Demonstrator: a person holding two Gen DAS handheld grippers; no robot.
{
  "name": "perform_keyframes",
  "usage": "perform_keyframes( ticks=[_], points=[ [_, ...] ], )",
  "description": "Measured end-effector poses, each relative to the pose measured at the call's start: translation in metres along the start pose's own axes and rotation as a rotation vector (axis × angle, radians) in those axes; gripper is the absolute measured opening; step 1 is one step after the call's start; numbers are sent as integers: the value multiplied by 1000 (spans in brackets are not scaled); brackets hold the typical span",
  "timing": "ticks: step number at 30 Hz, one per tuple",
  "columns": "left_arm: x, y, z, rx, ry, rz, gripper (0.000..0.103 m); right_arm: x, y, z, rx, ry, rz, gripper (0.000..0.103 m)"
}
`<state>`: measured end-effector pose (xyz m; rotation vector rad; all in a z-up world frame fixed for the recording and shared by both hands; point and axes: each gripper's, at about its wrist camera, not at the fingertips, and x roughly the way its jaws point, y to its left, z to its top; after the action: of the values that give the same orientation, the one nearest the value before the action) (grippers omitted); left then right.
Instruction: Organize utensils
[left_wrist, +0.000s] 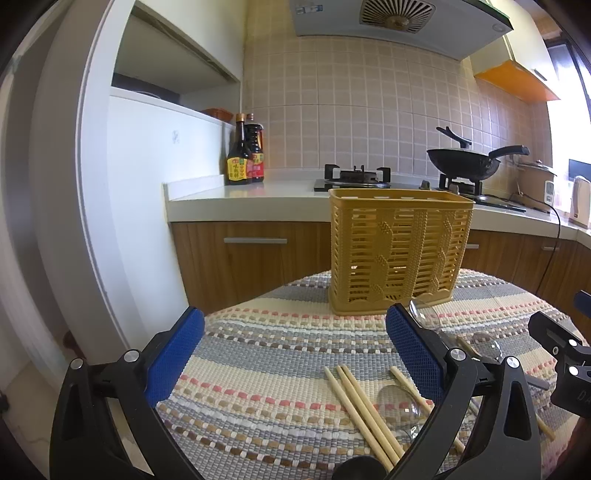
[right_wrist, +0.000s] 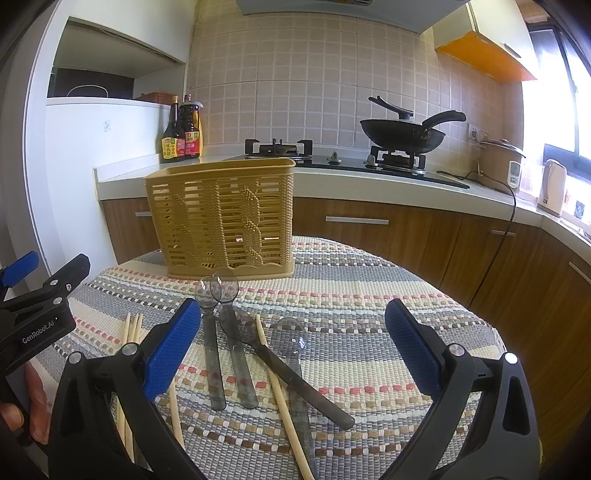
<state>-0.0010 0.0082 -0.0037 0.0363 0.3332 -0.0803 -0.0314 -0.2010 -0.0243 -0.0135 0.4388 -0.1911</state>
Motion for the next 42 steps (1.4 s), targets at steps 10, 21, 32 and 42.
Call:
perform_keyframes(
  ticks=[10, 21, 32, 42],
  points=[
    [2, 13, 2, -52, 26, -5, 96, -7, 2, 0, -2, -43, -67, 95],
    [38, 63, 12, -150, 434, -96, 74, 17, -13, 16, 36, 195, 4, 95],
    [24, 44, -38, -296, 802, -464, 58, 51, -2, 25, -86, 412, 184, 73],
    [16, -19, -60, -67, 837, -296, 41, 58, 8, 46, -187, 444, 225, 68]
  ],
)
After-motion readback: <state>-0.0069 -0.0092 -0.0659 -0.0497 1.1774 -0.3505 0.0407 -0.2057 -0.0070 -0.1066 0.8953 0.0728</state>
